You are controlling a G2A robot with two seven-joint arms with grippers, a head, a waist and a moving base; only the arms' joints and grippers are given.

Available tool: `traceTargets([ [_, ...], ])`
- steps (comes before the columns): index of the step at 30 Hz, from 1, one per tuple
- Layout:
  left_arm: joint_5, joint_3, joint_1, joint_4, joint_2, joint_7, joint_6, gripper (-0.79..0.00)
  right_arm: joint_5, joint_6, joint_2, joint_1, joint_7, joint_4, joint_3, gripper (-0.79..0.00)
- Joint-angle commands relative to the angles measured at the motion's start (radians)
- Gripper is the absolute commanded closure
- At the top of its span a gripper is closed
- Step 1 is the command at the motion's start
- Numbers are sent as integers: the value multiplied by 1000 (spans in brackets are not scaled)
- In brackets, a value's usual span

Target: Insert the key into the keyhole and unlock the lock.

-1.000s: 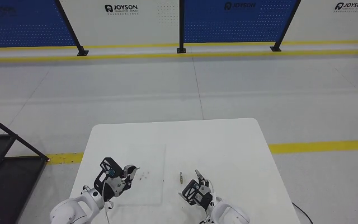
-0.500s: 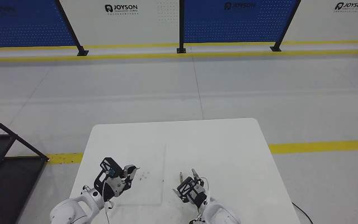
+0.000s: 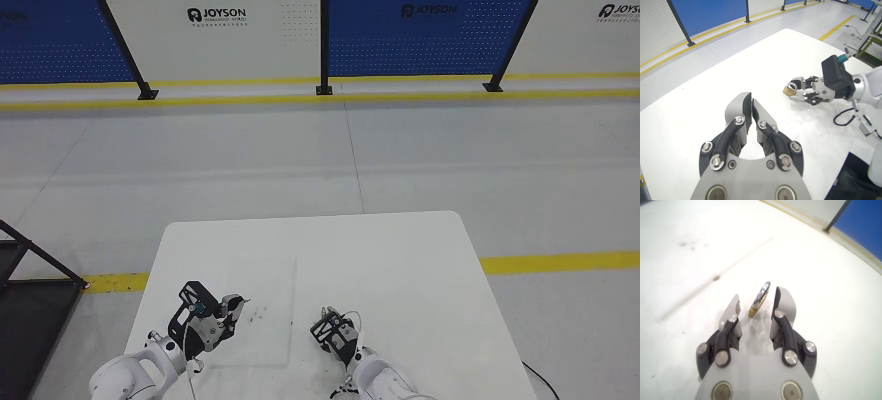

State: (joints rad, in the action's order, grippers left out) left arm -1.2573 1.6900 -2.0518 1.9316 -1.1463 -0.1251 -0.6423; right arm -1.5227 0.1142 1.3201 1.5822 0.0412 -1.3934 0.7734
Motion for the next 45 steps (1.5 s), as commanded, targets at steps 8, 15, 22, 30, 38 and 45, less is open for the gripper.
traceTargets([
  [8, 0, 0, 0, 0, 0, 0, 0, 0, 5, -5, 5, -1, -12, 13, -4, -209],
  [15, 0, 0, 0, 0, 0, 0, 0, 0, 39, -14, 11, -11, -13, 21, 3, -62],
  [22, 0, 0, 0, 0, 0, 0, 0, 0, 48, -17, 14, -15, -3, 23, 5, 0],
  [30, 0, 0, 0, 0, 0, 0, 0, 0, 154, -243, -17, 18, -111, -38, 99, 0],
  [38, 31, -9, 14, -9, 2, 8, -32, 0, 366, -890, -100, 87, -272, -102, 337, 0],
  [45, 129, -22, 77, -69, 15, 59, -254, 0, 383, -1127, -123, 74, -398, -76, 374, 0],
])
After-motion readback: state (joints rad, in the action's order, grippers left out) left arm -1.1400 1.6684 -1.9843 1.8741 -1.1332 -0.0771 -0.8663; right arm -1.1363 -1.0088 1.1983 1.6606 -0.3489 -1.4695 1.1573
